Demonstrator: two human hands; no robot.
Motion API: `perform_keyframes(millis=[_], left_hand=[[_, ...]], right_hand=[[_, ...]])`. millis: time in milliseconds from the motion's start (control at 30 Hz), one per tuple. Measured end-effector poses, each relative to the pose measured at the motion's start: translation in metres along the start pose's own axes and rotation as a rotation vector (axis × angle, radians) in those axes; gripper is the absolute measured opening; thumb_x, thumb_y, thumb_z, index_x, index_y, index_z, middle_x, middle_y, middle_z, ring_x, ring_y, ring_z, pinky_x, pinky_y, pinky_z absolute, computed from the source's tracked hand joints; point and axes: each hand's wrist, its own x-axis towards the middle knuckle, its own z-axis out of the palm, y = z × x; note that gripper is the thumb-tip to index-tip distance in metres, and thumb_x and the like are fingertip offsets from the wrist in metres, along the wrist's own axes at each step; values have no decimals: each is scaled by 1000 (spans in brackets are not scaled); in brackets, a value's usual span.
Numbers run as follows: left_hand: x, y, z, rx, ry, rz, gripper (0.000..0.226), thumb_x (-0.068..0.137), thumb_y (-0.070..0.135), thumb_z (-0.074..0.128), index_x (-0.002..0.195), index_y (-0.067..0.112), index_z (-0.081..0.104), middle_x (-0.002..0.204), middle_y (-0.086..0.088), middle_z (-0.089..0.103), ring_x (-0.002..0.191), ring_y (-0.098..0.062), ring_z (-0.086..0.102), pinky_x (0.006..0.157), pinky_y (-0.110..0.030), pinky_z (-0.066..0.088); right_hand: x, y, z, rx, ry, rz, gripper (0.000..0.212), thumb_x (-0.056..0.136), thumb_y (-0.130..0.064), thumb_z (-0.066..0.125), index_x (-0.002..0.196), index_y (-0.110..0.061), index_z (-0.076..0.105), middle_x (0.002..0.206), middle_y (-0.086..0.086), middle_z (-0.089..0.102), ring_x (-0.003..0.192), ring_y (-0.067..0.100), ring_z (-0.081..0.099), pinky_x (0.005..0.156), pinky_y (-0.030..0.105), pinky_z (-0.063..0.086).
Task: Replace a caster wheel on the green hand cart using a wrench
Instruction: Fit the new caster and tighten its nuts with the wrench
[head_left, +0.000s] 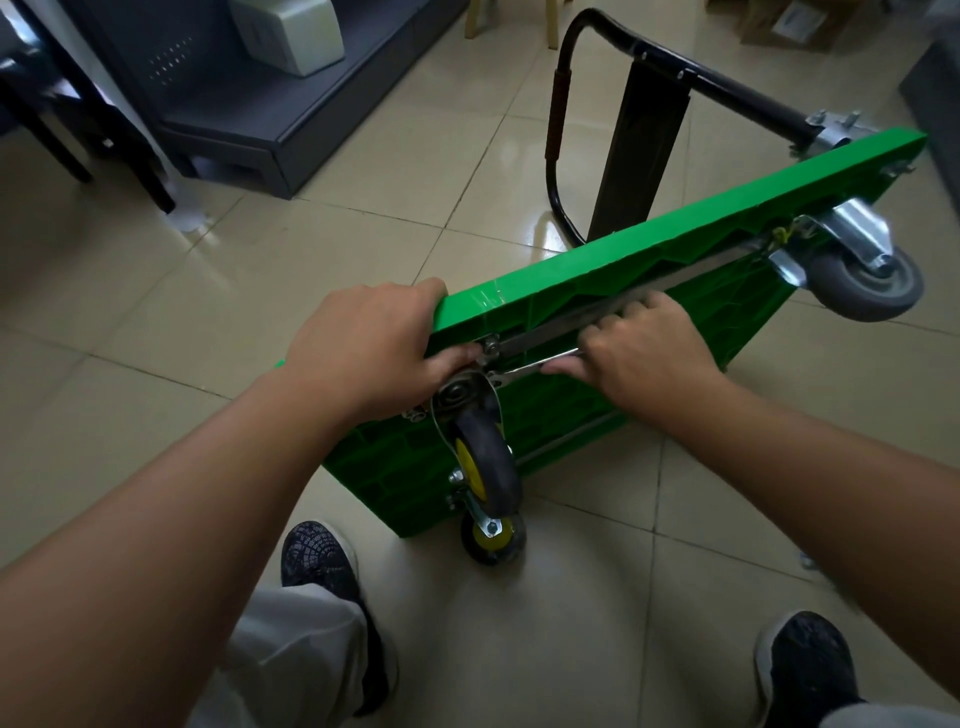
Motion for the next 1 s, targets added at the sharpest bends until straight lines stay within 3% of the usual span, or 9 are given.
perform_keyframes(millis=[167, 300, 500, 533, 633, 700, 833, 900, 1000], left_hand=[[0, 0, 1, -4, 7, 3, 48, 90, 69, 47, 98, 22, 48, 73, 1, 50, 69, -29, 55, 59, -37, 41], [0, -1, 2, 1, 15, 9, 49, 87, 70, 44, 97, 22, 47, 71, 2, 48, 66, -30, 52, 58, -37, 40], [-2, 0, 2, 6, 26, 17, 47, 91, 69, 49, 96, 22, 45, 66, 6, 41, 63, -29, 46, 57, -36, 33], [-2, 0, 2, 5, 28, 19, 47, 90, 69, 49, 96, 22, 46, 66, 7, 40, 63, -29, 46, 57, -36, 33], [-1, -1, 2, 3, 23, 17, 48, 89, 70, 47, 95, 23, 46, 66, 7, 41, 63, -29, 47, 57, -37, 34], [0, -2, 2, -6, 19, 14, 48, 88, 70, 46, 95, 23, 46, 67, 5, 42, 64, -29, 47, 58, -37, 34], [-1, -2, 1, -4, 18, 22, 49, 90, 70, 47, 95, 22, 47, 69, 4, 45, 66, -29, 49, 58, -36, 35], [-1, -1, 2, 1, 20, 20, 50, 91, 70, 47, 96, 21, 47, 71, 2, 46, 67, -30, 51, 59, -37, 35], [-1, -1, 1, -4, 18, 12, 50, 91, 71, 48, 96, 21, 47, 72, 1, 48, 67, -30, 50, 58, -36, 35]], right_hand=[[-8, -9, 32, 95, 40, 109, 74, 95, -70, 8, 59, -21, 50, 60, 4, 64, 56, 23, 60, 70, 34, 41], [-20, -38, 57, 368, 57, 285, 68, 97, -70, 21, 54, -22, 45, 47, 1, 49, 44, 25, 53, 59, 30, 30], [-33, -155, 67, 1423, -158, 825, 71, 87, -78, 28, 55, -15, 38, 51, -3, 40, 50, 24, 42, 53, 35, 31], [-28, -171, 61, 1654, -140, 912, 72, 92, -71, 38, 53, -12, 41, 51, -1, 43, 49, 26, 44, 53, 37, 36], [-21, -192, 44, 2207, -82, 1147, 52, 101, -2, 45, 50, -10, 54, 43, -6, 53, 40, 8, 53, 51, 25, 42], [-33, -187, 46, 2076, -177, 994, 51, 100, -4, 51, 49, -12, 52, 47, -7, 53, 44, 5, 48, 57, 25, 38], [-66, -134, 61, 985, -642, 512, 63, 95, -64, 44, 60, -12, 47, 64, 6, 56, 61, 22, 53, 63, 32, 38], [-70, -95, 50, 543, -578, 298, 74, 88, -80, 31, 61, -14, 51, 68, 8, 60, 67, 28, 57, 61, 31, 36], [-55, -40, 21, 291, -340, 191, 83, 88, -80, 16, 66, -15, 63, 63, 4, 63, 64, 24, 62, 63, 30, 43]])
